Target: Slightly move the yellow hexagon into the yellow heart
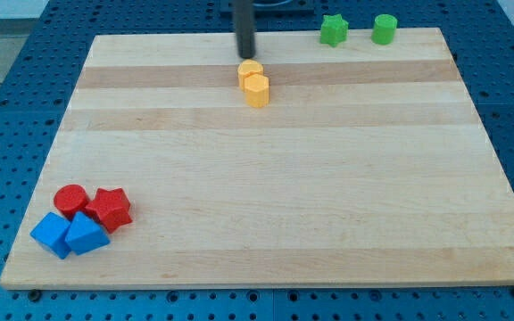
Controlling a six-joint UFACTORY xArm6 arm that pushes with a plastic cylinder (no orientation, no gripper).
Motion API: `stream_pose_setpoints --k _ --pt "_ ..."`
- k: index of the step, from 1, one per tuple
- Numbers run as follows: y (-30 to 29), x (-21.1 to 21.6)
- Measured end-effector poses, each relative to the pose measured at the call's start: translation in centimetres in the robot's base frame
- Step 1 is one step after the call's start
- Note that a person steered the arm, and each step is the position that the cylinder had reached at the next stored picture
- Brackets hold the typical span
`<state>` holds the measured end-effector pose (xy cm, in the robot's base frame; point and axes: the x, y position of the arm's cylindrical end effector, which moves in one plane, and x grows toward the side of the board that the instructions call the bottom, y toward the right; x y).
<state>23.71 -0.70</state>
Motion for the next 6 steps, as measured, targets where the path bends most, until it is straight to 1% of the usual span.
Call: stream_pose_setpoints --k 1,2,3,4,5,6 --pt "4.9 2.5" --pt "5.3 6.9" --pt "2.6 10.0" --pt "1.3 12.5" --pt "-0.2 13.4" --pt "-0.6 11.6"
